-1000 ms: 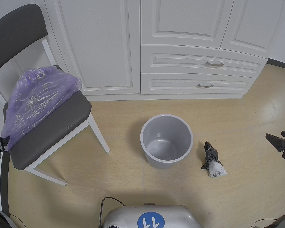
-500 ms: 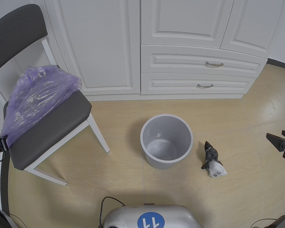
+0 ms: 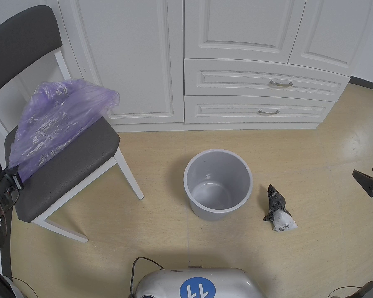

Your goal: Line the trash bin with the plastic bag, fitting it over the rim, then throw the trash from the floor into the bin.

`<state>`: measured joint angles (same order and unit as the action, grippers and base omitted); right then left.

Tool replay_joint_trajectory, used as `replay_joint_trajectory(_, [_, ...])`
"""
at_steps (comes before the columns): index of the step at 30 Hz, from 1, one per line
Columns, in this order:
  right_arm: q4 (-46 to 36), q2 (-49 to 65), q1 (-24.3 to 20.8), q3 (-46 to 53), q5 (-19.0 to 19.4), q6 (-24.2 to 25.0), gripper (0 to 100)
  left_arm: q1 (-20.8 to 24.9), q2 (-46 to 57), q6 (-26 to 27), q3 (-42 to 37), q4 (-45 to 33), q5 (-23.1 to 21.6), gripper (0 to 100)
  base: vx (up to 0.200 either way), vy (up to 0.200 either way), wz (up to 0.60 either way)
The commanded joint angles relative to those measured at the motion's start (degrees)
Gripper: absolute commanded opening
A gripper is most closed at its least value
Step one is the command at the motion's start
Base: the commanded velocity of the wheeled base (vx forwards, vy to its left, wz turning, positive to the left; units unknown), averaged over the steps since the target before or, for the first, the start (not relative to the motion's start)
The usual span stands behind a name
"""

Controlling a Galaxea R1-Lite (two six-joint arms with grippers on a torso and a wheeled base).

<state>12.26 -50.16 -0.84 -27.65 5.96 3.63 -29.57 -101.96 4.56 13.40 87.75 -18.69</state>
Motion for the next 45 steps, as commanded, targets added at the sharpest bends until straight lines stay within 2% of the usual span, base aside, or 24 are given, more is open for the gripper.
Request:
replay_joint_trajectory(1, [0.13,1.56,-0.30,-0.65,0.02,-0.21,100,13.75,1.42,-3.33,-0.13,0.05,9.55,0,0.000,0.000,0.00])
replay_joint_trajectory(2, [0.13,1.38,-0.30,-0.83,0.02,-0.21,100,18.94,2.03,-4.47,0.58,0.05,13.15,0,0.000,0.000,0.00])
replay_joint_trajectory(4, [0.30,1.47,-0.30,-1.00,0.02,-0.21,100,24.04,2.82,-5.09,1.63,0.05,16.67,0,0.000,0.000,0.00])
replay_joint_trajectory(5, [0.39,1.47,-0.30,-1.00,0.02,-0.21,100,24.39,2.82,-5.17,1.72,0.05,16.93,0,0.000,0.000,0.00])
replay_joint_trajectory(7, [0.13,1.74,-0.39,-1.44,0.02,-0.29,100,31.51,4.14,-5.35,3.04,0.05,20.09,0,0.000,0.000,0.00])
replay_joint_trajectory(19, [-0.22,1.82,-4.43,-1.62,-0.60,-2.58,100,54.54,10.73,-4.82,5.67,-0.91,30.11,0,0.000,0.000,0.00])
replay_joint_trajectory(24, [-0.13,1.65,-5.75,-1.71,-0.69,-2.67,100,63.41,18.73,-5.00,6.11,-9.26,32.75,0,0.000,0.000,0.00])
replay_joint_trajectory(31, [0.57,0.15,-11.29,-1.80,-5.26,-2.40,100,69.48,25.85,-5.44,5.32,-16.91,32.66,0,0.000,0.000,0.00])
replay_joint_trajectory(32, [0.57,-0.37,-13.57,-1.71,-7.72,-2.31,100,71.50,26.99,-5.44,4.97,-17.96,32.57,0,0.000,0.000,0.00])
replay_joint_trajectory(34, [0.57,-0.72,-15.33,-1.62,-9.21,-2.23,100,72.38,27.69,-5.44,4.62,-18.14,32.49,0,0.000,0.000,0.00])
replay_joint_trajectory(45, [0.83,-4.59,-17.53,-1.44,-9.48,-0.56,100,76.24,30.33,-6.32,3.83,-17.70,32.05,0,0.000,0.000,0.00])
